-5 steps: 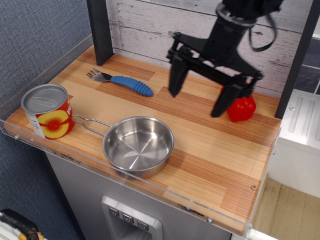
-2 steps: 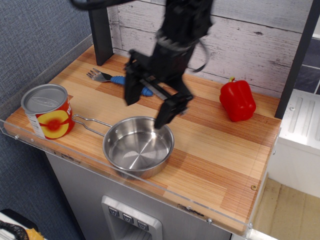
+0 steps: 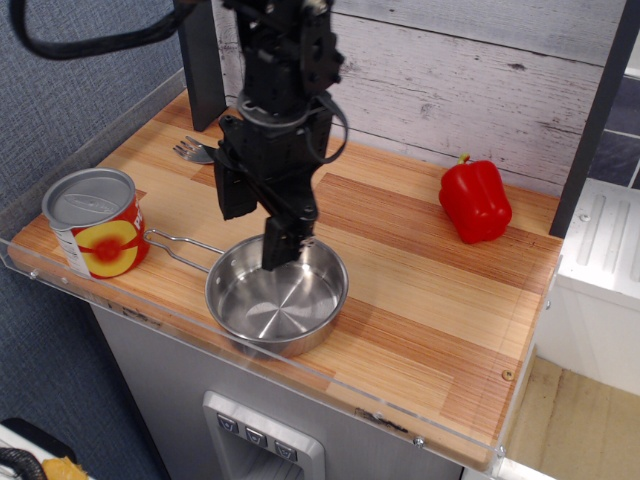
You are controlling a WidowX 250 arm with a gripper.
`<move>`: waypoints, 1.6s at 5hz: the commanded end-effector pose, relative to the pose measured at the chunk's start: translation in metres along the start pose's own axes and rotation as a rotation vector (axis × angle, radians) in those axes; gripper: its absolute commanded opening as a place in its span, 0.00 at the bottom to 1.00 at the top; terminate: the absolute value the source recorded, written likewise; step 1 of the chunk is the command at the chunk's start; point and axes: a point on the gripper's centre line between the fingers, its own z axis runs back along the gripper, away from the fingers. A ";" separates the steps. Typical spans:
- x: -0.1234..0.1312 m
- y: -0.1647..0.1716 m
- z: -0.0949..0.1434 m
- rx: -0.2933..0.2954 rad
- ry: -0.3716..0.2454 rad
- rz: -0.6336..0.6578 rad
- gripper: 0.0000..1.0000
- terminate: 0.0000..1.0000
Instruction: PICK UP THE VESSEL AND PUT ON THE ANOTHER SIDE OF THE TABLE
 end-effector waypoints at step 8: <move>0.020 0.016 -0.041 -0.094 -0.020 -0.047 0.00 0.00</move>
